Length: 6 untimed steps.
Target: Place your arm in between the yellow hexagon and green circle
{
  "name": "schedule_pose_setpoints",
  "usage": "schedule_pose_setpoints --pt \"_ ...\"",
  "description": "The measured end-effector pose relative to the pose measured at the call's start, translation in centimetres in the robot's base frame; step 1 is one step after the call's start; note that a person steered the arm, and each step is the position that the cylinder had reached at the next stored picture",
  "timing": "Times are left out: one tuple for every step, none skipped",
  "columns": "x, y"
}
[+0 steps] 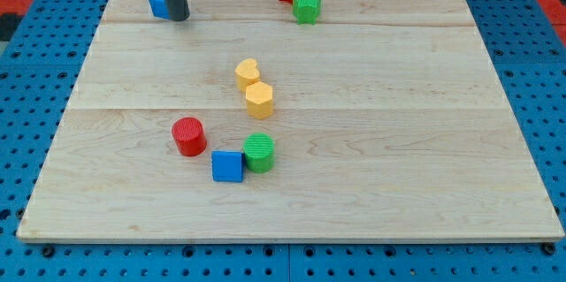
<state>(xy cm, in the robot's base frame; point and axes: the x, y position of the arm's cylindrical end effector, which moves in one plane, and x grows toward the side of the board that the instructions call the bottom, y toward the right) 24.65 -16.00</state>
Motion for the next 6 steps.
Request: schedule_pose_setpoints --pt "-1.1 -3.8" --pt "-0.6 -5.1" --pt "2.7 4.8" --pt "9.9 11.1" --pt "11.3 19.0" --pt "18.0 19.2"
